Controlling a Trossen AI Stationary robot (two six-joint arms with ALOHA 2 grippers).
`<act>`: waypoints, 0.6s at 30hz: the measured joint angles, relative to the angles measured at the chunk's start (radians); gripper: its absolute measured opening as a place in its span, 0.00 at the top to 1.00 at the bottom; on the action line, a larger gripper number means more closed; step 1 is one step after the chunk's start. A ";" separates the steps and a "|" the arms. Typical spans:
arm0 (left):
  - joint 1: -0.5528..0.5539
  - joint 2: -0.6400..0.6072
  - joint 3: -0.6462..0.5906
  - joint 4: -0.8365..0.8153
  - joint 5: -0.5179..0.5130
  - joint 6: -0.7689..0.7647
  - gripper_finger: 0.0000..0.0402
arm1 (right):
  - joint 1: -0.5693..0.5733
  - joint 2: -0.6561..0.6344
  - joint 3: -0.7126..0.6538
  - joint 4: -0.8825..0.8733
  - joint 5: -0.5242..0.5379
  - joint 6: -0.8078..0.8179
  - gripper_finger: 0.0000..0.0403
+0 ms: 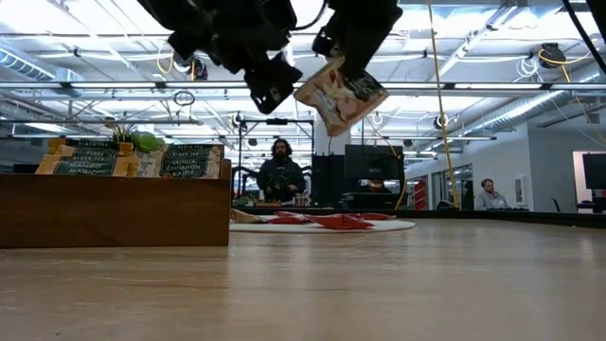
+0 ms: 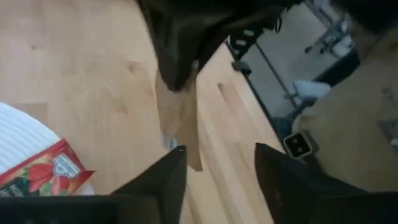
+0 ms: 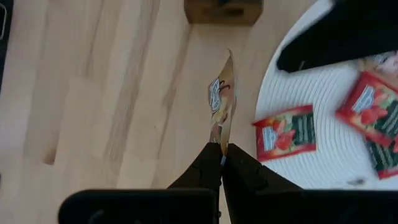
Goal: Pick & Place Tea
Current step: Put the brown tea bag into the right section of the wooden organizer
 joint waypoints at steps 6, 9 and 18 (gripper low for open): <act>-0.051 -0.015 0.001 0.008 -0.095 0.075 0.37 | 0.014 -0.002 0.000 0.049 0.000 -0.002 1.00; -0.069 -0.018 0.001 0.018 -0.106 0.092 0.34 | 0.015 -0.002 0.000 0.077 0.001 -0.008 1.00; -0.085 -0.006 0.001 0.033 -0.215 0.092 0.36 | 0.012 -0.002 0.000 0.150 0.003 -0.058 1.00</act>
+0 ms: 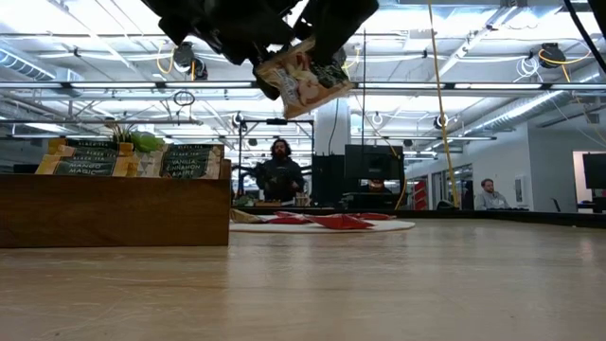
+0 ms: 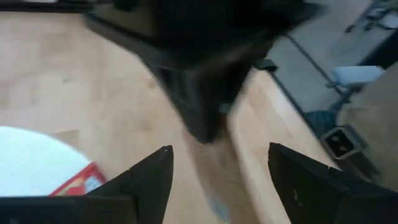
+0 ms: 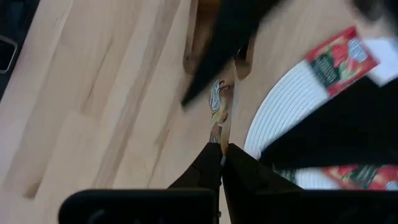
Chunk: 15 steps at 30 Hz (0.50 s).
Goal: Pick & Place Tea
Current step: Put the brown tea bag into the right section of the wooden organizer
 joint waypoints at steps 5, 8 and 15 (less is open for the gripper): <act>0.008 0.000 0.000 -0.001 -0.075 -0.008 0.41 | 0.000 0.000 0.000 0.012 -0.001 -0.008 1.00; 0.008 0.000 0.000 -0.001 -0.076 -0.007 0.44 | 0.000 0.000 0.000 0.012 -0.002 -0.008 1.00; 0.008 0.000 0.000 -0.001 -0.078 0.000 0.58 | 0.000 0.000 0.000 0.012 -0.002 0.001 1.00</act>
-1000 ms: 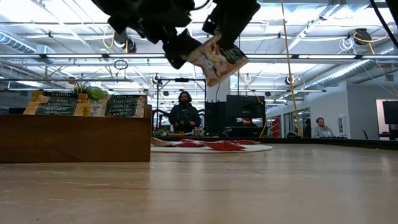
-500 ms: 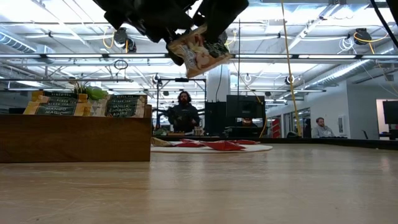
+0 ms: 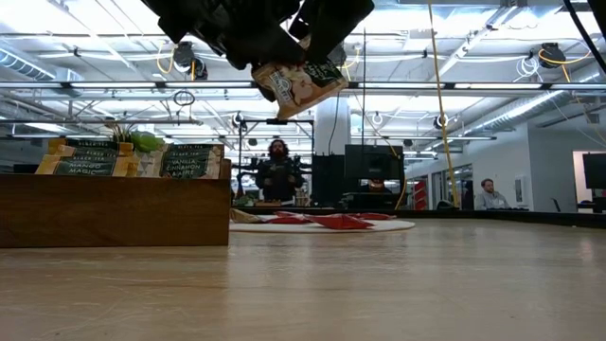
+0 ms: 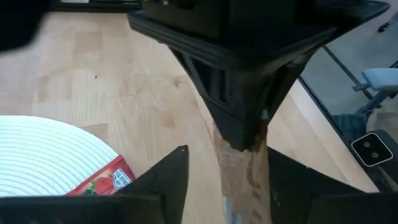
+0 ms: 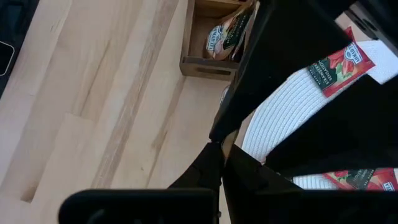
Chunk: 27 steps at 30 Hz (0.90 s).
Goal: Pick & Place Tea
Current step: Put the brown tea bag into the right section of the wooden organizer
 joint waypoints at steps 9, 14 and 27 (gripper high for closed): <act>0.014 -0.052 -0.001 -0.091 -0.094 0.044 0.98 | -0.006 0.000 0.000 -0.020 0.062 0.109 0.95; 0.031 -0.178 -0.074 -0.150 -0.233 0.071 0.99 | 0.001 0.000 -0.002 -0.145 0.146 0.196 0.89; -0.249 -0.633 -0.864 0.874 -0.457 -0.110 1.00 | 0.002 -0.018 -0.044 -0.173 0.288 0.214 0.87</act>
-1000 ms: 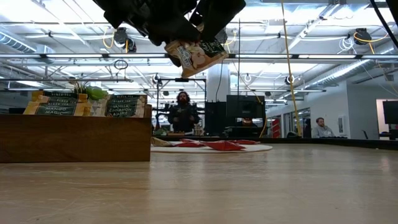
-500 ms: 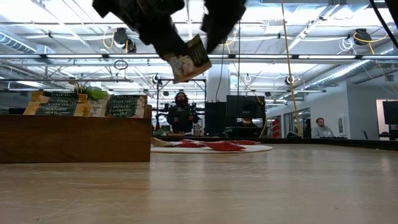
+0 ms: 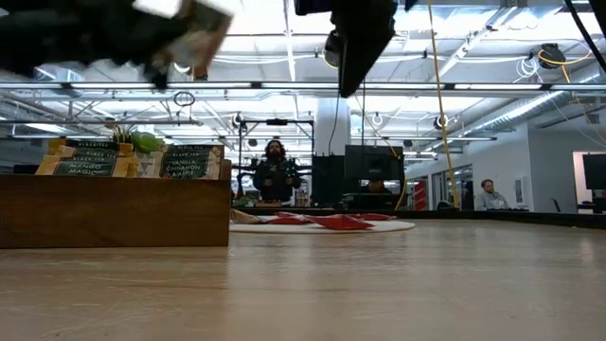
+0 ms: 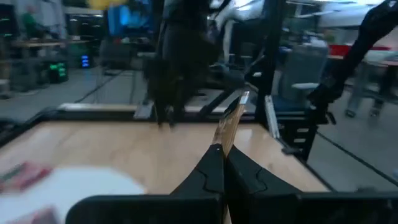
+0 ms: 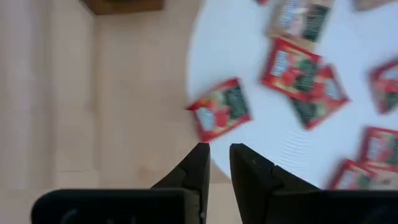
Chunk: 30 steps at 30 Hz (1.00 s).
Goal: Pick & Place Tea
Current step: Put the brown tea bag into the right section of the wooden organizer
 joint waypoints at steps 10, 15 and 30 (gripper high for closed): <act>-0.318 0.171 -0.042 0.130 -0.408 -0.084 1.00 | -0.069 -0.206 -0.327 0.423 0.290 0.058 0.87; -0.370 0.318 -0.014 0.126 -0.481 -0.152 1.00 | -0.088 -0.316 -0.558 0.779 0.286 0.034 0.87; -0.354 0.544 0.105 0.193 -0.489 -0.111 1.00 | 0.001 -0.270 -0.846 1.451 -0.189 0.042 0.79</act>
